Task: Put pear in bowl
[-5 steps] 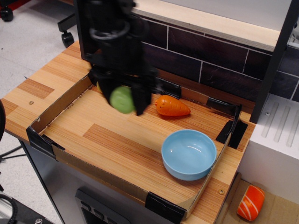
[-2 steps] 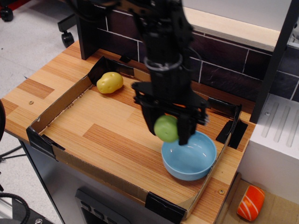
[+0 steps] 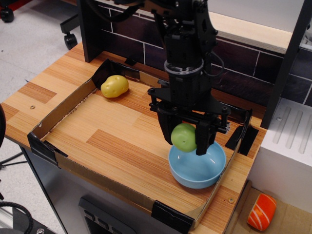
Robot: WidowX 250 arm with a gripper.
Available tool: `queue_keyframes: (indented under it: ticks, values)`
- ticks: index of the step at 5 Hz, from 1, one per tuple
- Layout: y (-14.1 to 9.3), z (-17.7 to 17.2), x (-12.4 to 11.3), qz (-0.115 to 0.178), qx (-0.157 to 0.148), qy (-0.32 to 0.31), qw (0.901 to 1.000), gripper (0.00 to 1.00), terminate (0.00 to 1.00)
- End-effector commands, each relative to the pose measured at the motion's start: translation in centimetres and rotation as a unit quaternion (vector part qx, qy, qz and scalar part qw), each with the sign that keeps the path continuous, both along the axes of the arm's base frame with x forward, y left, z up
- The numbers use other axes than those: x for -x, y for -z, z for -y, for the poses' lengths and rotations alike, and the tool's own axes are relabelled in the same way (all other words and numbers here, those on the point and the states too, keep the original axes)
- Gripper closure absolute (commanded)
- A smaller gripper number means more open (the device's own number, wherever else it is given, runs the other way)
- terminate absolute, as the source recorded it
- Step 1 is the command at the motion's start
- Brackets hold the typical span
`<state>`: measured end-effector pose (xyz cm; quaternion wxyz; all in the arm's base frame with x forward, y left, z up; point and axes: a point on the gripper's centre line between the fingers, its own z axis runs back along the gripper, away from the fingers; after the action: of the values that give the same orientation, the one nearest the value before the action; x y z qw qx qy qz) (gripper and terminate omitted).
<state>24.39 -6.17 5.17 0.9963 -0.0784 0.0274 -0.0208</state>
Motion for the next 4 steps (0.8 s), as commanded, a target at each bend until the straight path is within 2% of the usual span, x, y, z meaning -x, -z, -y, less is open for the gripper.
queue_keyframes:
  ticks: [1, 2, 3, 4]
  values:
    - [-1.4, -1.1, -1.1, 0.034, 0.01, -0.003, 0.9994, 0.0, 0.0]
    - [-2.4, -1.7, -1.4, 0.027, 0.017, -0.004, 0.9995, 0.0, 0.0]
    - [-3.3, -3.1, -1.7, 0.039, -0.012, -0.011, 0.9991, 0.0, 0.0]
    - [-4.4, -5.0, -2.0, 0.037, -0.023, -0.025, 0.9987, 0.0, 0.0]
